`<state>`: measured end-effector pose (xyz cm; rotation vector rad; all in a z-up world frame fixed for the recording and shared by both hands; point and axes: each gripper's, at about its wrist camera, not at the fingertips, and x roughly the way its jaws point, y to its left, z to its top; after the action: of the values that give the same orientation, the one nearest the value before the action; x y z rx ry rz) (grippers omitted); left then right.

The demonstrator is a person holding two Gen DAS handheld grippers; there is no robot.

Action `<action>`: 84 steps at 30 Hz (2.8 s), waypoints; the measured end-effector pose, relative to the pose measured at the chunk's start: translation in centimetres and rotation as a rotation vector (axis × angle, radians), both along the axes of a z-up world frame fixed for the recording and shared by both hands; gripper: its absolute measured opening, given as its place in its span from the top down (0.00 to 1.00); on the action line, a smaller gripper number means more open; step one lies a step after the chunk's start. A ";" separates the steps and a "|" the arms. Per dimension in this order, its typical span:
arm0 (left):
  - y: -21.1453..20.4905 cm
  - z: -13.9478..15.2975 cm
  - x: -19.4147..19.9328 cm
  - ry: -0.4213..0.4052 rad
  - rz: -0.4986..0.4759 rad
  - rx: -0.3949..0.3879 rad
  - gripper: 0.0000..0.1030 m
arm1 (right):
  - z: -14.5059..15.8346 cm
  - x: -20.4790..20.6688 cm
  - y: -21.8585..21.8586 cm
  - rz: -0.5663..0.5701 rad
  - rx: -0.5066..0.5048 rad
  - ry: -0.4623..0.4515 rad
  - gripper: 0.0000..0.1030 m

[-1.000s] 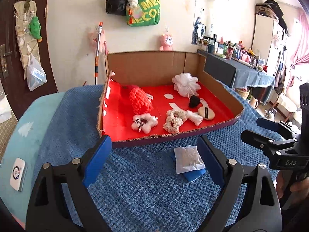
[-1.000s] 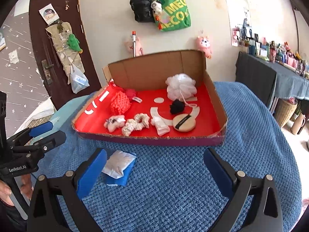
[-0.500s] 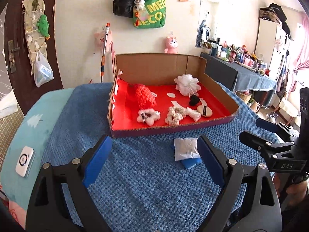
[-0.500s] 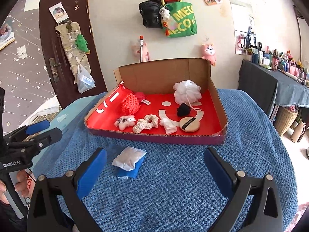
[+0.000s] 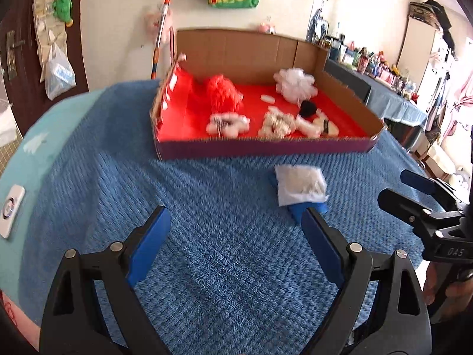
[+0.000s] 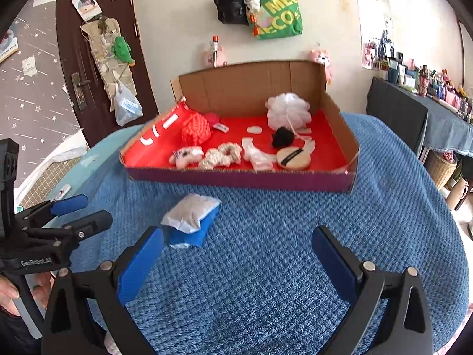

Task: Organize soft objects
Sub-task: 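Move the left tool to the white tissue packet while the right tool approaches the blue cloth, then grasp the white tissue packet with the left tool while the right tool grasps the blue cloth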

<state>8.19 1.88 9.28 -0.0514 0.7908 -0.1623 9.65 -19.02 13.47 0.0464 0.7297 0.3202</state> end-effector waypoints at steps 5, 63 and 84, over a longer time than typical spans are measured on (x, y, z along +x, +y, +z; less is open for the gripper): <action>-0.1 -2.2 1.5 0.055 -0.001 -0.004 0.12 | -1.8 0.8 0.1 0.002 -0.015 0.039 0.00; 2.9 -1.8 7.8 0.131 -0.089 -0.069 0.12 | -1.7 6.5 7.5 0.332 -0.106 0.028 0.72; -0.7 -3.5 8.0 0.191 -0.251 -0.052 0.12 | -3.1 6.7 3.1 0.306 -0.132 0.102 0.06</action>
<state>16.15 1.22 5.76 -0.0162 0.9830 -0.4202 16.39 -15.94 10.40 -0.1771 0.8593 0.5642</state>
